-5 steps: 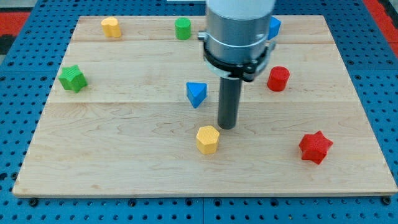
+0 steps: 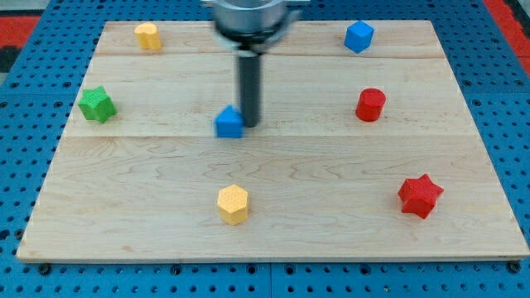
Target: Slide the blue triangle to the bottom left
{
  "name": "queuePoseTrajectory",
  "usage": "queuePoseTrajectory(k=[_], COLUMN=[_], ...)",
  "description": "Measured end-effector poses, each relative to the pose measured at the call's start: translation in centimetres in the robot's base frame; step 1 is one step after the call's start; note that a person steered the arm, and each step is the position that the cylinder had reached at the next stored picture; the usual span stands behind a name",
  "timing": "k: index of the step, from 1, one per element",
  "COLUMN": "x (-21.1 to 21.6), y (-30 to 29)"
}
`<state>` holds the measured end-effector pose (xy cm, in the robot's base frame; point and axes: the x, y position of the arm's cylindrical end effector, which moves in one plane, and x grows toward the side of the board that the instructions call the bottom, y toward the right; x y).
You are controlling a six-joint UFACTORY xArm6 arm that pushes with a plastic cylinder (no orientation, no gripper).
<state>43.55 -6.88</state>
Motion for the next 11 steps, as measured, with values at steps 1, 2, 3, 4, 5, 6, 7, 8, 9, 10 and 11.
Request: queuePoseTrajectory(k=[1,2,3,4,5,6,7,8,9,10,11], x=[4.7,2.9,-1.6,-2.1,2.1,6.0,4.9,8.1,10.4,9.4,8.9], y=[-10.3,-7.4,-8.7,-15.3,-14.9,-13.0,-9.5,-10.6,-13.1,-10.3,-9.8])
